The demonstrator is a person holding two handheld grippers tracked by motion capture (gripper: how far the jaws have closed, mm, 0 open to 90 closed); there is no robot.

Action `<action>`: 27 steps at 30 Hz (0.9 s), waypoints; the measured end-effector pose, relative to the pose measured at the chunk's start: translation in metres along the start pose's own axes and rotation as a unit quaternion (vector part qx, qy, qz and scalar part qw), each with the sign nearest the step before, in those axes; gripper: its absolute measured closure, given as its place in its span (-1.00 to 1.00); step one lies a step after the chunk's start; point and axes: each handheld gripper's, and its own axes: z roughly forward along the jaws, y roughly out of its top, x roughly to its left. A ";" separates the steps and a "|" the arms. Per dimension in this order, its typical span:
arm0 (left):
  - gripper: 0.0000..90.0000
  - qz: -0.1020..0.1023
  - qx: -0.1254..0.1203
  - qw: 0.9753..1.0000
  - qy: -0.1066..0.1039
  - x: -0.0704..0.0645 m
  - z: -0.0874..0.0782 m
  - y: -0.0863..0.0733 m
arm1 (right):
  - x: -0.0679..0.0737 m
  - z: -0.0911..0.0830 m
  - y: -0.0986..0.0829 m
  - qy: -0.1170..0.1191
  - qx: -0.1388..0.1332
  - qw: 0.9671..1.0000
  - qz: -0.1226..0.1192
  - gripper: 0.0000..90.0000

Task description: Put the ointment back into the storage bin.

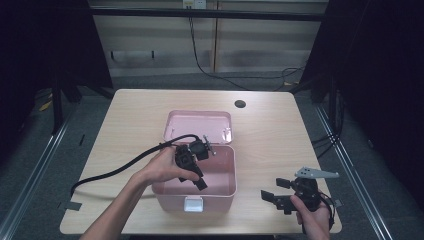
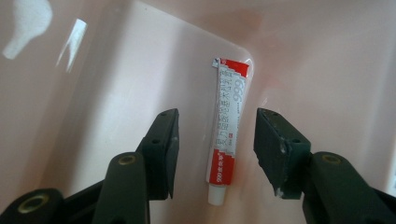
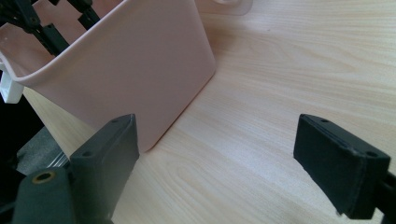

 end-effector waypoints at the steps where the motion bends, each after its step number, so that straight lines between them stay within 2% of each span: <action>1: 0.13 -0.002 -0.004 1.000 0.005 -0.002 -0.002 -0.001 | 0.000 0.000 0.000 0.000 0.000 1.000 0.000 -0.70; 2: 0.13 0.003 -0.003 1.000 0.005 -0.001 -0.004 -0.001 | 0.000 0.000 0.000 0.000 0.000 1.000 0.001 -0.69; 5: 0.13 0.002 -0.021 1.000 0.012 -0.005 -0.010 -0.003 | 0.000 0.000 0.000 -0.001 0.001 1.000 0.001 -0.70; 9: 0.04 0.004 -0.030 1.000 0.008 -0.007 -0.017 -0.005 | 0.001 0.000 0.000 -0.002 0.000 1.000 0.000 -0.69; 13: 0.04 0.004 -0.039 0.999 0.006 -0.008 -0.022 -0.007 | 0.001 0.000 0.000 -0.001 0.002 1.000 0.001 -0.69; 15: 0.04 0.006 -0.039 0.999 0.013 -0.009 -0.026 -0.008 | 0.001 0.000 0.000 -0.001 0.001 1.000 0.000 -0.69; 17: -0.05 0.005 -0.046 0.999 0.016 -0.012 -0.028 -0.010 | 0.001 0.000 0.000 -0.001 0.001 1.000 0.000 -0.69; 27: -0.06 0.009 -0.063 0.997 0.039 -0.018 -0.045 -0.020 | 0.001 0.000 0.000 -0.001 0.002 1.000 0.000 -0.69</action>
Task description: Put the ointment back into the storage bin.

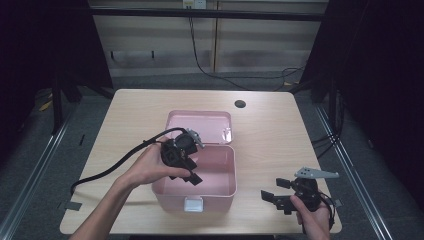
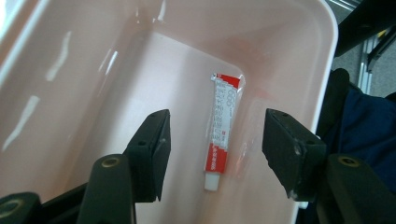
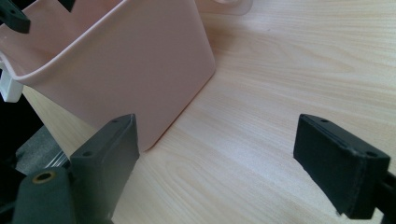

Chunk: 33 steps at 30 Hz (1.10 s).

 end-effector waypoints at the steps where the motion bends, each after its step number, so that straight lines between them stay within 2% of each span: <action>1: -0.06 -0.001 -0.004 1.000 0.000 0.000 -0.002 -0.001 | 0.000 0.000 0.000 0.000 0.000 1.000 0.000 -0.69; 5: -0.06 -0.002 -0.019 1.000 0.008 0.000 -0.012 -0.007 | 0.000 0.000 0.000 0.000 0.000 1.000 0.000 -0.69; 8: -0.06 -0.005 -0.033 0.999 0.022 -0.005 -0.022 -0.011 | 0.000 0.000 0.000 -0.001 0.001 1.000 0.000 -0.69; 14: -0.10 0.002 -0.032 0.999 0.037 -0.010 -0.028 -0.017 | 0.000 0.001 0.000 -0.001 0.000 1.000 -0.001 -0.69; 19: -0.13 -0.008 -0.038 0.999 0.038 -0.011 -0.032 -0.030 | 0.000 0.001 0.000 -0.001 0.001 1.000 -0.002 -0.69; 24: -0.13 -0.009 -0.046 0.998 0.050 -0.007 -0.045 -0.043 | 0.000 0.001 0.000 -0.003 0.001 1.000 -0.004 -0.69; 26: -0.13 -0.022 -0.058 0.997 0.053 -0.008 -0.049 -0.048 | 0.000 0.001 0.000 -0.004 0.002 1.000 -0.003 -0.69; 27: -0.13 -0.017 -0.055 0.997 0.055 -0.008 -0.051 -0.050 | 0.000 0.001 0.000 -0.004 0.002 1.000 -0.003 -0.69; 30: -0.13 -0.019 -0.058 0.997 0.057 -0.011 -0.056 -0.057 | 0.000 0.002 0.000 -0.004 0.003 1.000 -0.003 -0.69; 31: -0.12 -0.011 -0.053 0.997 0.061 -0.010 -0.058 -0.059 | 0.000 0.002 0.000 -0.004 0.003 1.000 -0.003 -0.69; 32: -0.12 -0.026 -0.067 0.996 0.060 -0.010 -0.059 -0.062 | 0.000 0.002 0.000 -0.005 0.002 1.000 -0.003 -0.69; 33: -0.12 -0.026 -0.067 0.996 0.060 -0.010 -0.059 -0.062 | 0.000 0.002 0.000 -0.005 0.002 1.000 -0.003 -0.69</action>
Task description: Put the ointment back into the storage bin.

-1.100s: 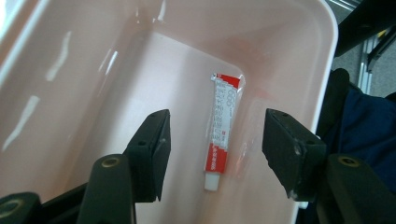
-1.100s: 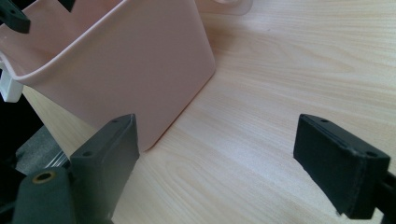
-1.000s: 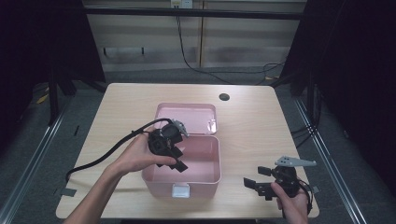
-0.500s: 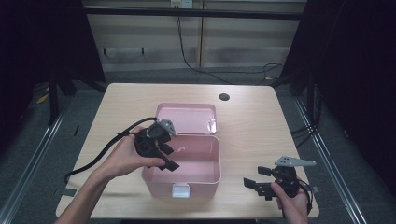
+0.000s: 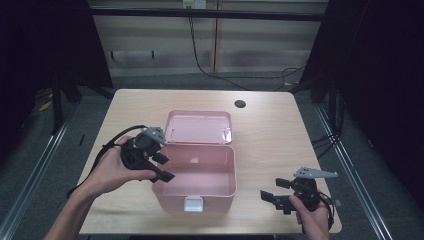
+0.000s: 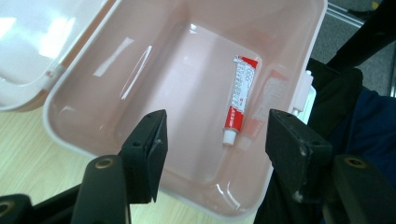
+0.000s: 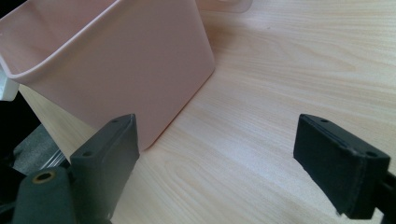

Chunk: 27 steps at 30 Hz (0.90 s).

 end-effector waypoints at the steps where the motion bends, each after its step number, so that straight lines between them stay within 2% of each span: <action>1: -0.12 -0.005 -0.012 1.000 0.002 0.003 -0.003 -0.005 | 0.000 0.000 0.000 0.001 0.000 1.000 -0.001 -0.69; 4: -0.11 -0.013 -0.013 1.000 0.006 0.007 -0.005 -0.010 | 0.000 0.000 0.000 0.000 0.000 1.000 0.000 -0.69; 6: -0.09 -0.017 -0.004 1.000 0.015 0.013 -0.008 -0.015 | 0.000 0.000 0.000 -0.001 0.001 1.000 0.001 -0.69; 7: -0.07 -0.030 -0.020 0.999 0.014 0.015 -0.009 -0.021 | 0.000 0.001 0.000 0.000 0.000 1.000 0.000 -0.69; 9: -0.06 -0.025 -0.015 0.999 0.016 0.017 -0.011 -0.024 | 0.000 0.001 0.000 0.001 0.002 1.000 0.000 -0.69; 11: -0.05 -0.038 -0.024 0.999 0.016 0.021 -0.010 -0.032 | 0.000 0.001 0.000 0.000 0.001 1.000 0.001 -0.69; 15: -0.06 -0.042 -0.026 0.999 0.014 0.022 -0.008 -0.041 | 0.000 0.001 0.000 0.000 0.002 1.000 0.000 -0.69; 16: -0.06 -0.048 -0.027 0.998 0.021 0.021 -0.008 -0.044 | 0.000 0.001 0.000 0.000 0.002 1.000 0.000 -0.69; 17: -0.10 -0.045 -0.029 0.998 0.027 0.021 -0.008 -0.047 | 0.000 0.001 0.000 -0.001 0.002 1.000 0.001 -0.69; 19: -0.10 -0.043 -0.032 0.998 0.024 0.020 -0.008 -0.053 | 0.000 0.001 0.000 -0.001 0.002 1.000 0.000 -0.69; 20: -0.10 -0.045 -0.027 0.998 0.029 0.020 -0.008 -0.059 | 0.000 0.002 0.000 -0.002 0.002 1.000 -0.001 -0.69; 23: -0.11 -0.049 -0.033 0.998 0.035 0.020 -0.009 -0.067 | 0.000 0.002 0.000 -0.001 0.003 1.000 -0.001 -0.69; 25: -0.11 -0.058 -0.041 0.997 0.042 0.023 -0.008 -0.078 | 0.000 0.002 0.000 -0.002 0.001 1.000 -0.002 -0.69; 26: -0.11 -0.058 -0.041 0.997 0.042 0.023 -0.008 -0.078 | 0.000 0.002 0.000 -0.003 0.002 1.000 -0.002 -0.69; 27: -0.11 -0.066 -0.045 0.996 0.043 0.027 -0.007 -0.086 | 0.000 0.002 0.000 -0.003 0.002 1.000 -0.001 -0.69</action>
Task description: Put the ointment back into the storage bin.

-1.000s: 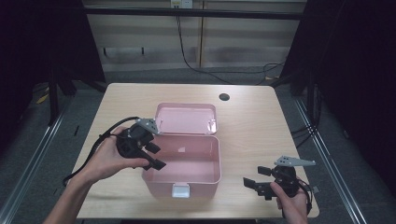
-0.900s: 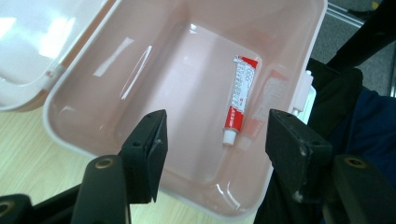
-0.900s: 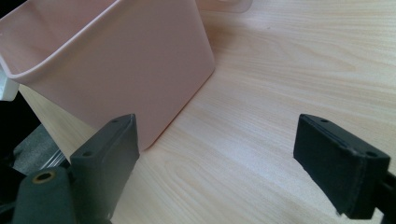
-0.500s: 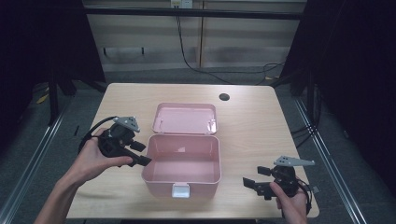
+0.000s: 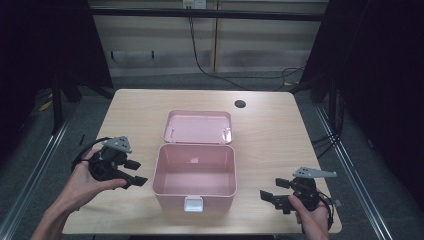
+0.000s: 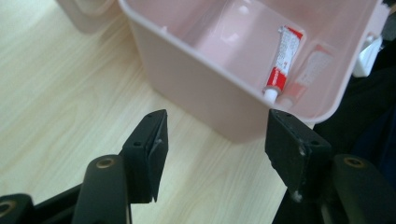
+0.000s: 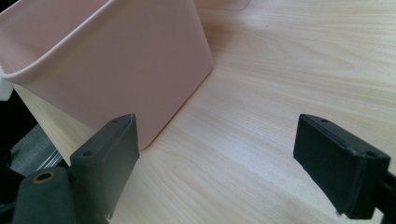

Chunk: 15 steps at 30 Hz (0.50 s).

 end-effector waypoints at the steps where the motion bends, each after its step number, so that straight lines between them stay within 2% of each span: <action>1: -0.11 0.000 0.000 1.000 0.000 0.000 0.000 0.000 | 0.000 0.000 0.000 0.000 0.000 1.000 0.000 -0.69; 2: -0.11 -0.004 0.000 1.000 0.003 0.003 0.002 -0.008 | 0.000 0.000 0.000 0.000 0.001 1.000 0.000 -0.69; 3: -0.12 -0.004 0.000 1.000 0.003 0.003 0.002 -0.008 | 0.000 0.000 0.000 0.000 0.001 1.000 0.000 -0.69; 4: -0.13 -0.016 -0.003 1.000 0.005 0.007 0.004 -0.015 | 0.000 0.000 0.000 -0.001 0.001 1.000 0.001 -0.69; 6: -0.13 -0.023 -0.004 1.000 0.005 0.010 0.007 -0.021 | 0.000 0.000 0.000 -0.002 0.001 1.000 0.000 -0.69; 10: -0.14 -0.031 0.000 1.000 0.002 0.014 0.012 -0.033 | 0.000 0.000 0.000 -0.011 0.002 1.000 0.000 -0.69; 11: -0.14 -0.046 -0.005 0.999 0.010 0.017 0.015 -0.040 | 0.000 -0.001 0.000 -0.013 0.000 1.000 0.001 -0.69; 12: -0.14 -0.053 -0.001 0.999 0.010 0.019 0.017 -0.044 | -0.001 -0.001 0.000 -0.014 -0.001 1.000 0.000 -0.69; 15: -0.16 -0.063 -0.006 0.998 0.013 0.023 0.020 -0.051 | -0.001 0.000 0.000 -0.021 0.002 1.000 0.001 -0.69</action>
